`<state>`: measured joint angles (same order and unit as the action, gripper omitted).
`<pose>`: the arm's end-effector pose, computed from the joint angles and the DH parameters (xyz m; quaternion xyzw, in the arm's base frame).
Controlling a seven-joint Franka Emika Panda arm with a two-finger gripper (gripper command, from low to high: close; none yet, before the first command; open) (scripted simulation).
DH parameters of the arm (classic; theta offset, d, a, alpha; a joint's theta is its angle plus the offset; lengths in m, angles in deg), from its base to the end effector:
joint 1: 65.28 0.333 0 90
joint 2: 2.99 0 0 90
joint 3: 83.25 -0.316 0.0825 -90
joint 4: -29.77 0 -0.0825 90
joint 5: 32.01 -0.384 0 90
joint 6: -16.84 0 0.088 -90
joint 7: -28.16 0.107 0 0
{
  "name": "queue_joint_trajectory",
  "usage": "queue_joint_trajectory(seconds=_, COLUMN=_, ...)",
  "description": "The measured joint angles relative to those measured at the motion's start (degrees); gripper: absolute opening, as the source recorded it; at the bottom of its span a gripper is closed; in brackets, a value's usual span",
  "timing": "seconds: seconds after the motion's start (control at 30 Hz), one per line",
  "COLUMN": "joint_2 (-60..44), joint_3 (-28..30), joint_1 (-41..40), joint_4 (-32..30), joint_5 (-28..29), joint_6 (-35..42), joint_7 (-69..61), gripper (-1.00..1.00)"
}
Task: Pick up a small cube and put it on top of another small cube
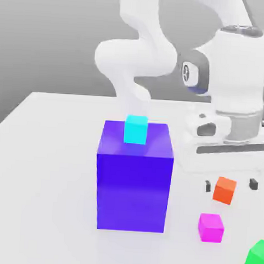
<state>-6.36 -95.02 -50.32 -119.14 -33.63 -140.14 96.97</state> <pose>0.4012 0.2019 0.2432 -0.9276 0.3710 -0.0190 0.0389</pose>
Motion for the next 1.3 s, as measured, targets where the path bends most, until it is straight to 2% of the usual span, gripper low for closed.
queue_joint_trajectory(seconds=0.13, joint_2=-8.24, joint_3=2.72, joint_1=3.41, joint_4=-1.28, joint_5=7.42, joint_6=-5.02, joint_7=8.0, gripper=0.0)
queue_joint_trajectory(seconds=0.27, joint_2=-16.54, joint_3=6.46, joint_1=6.56, joint_4=0.18, joint_5=10.81, joint_6=-11.5, joint_7=10.82, gripper=0.0)
queue_joint_trajectory(seconds=0.3, joint_2=-17.72, joint_3=6.95, joint_1=6.99, joint_4=0.41, joint_5=11.11, joint_6=-12.44, joint_7=11.09, gripper=-1.0)
queue_joint_trajectory(seconds=0.53, joint_2=-17.56, joint_3=6.9, joint_1=6.93, joint_4=0.38, joint_5=11.23, joint_6=-12.38, joint_7=11.19, gripper=-1.0)
queue_joint_trajectory(seconds=0.73, joint_2=-7.01, joint_3=3.28, joint_1=4.52, joint_4=-1.38, joint_5=6.35, joint_6=-3.58, joint_7=7.26, gripper=-1.0)
queue_joint_trajectory(seconds=1.1, joint_2=-12.86, joint_3=-0.43, joint_1=5.64, joint_4=19.41, joint_5=7.41, joint_6=11.81, joint_7=-3.03, gripper=-1.0)
queue_joint_trajectory(seconds=1.23, joint_2=-19.65, joint_3=1.02, joint_1=7.02, joint_4=21.82, joint_5=9.74, joint_6=7.43, joint_7=-2.44, gripper=-1.0)
queue_joint_trajectory(seconds=1.27, joint_2=-21.06, joint_3=1.44, joint_1=7.36, joint_4=21.98, joint_5=10.22, joint_6=6.2, joint_7=-2.13, gripper=1.0)
queue_joint_trajectory(seconds=1.3, joint_2=-21.06, joint_3=1.44, joint_1=7.36, joint_4=21.98, joint_5=10.22, joint_6=6.2, joint_7=-2.13, gripper=1.0)
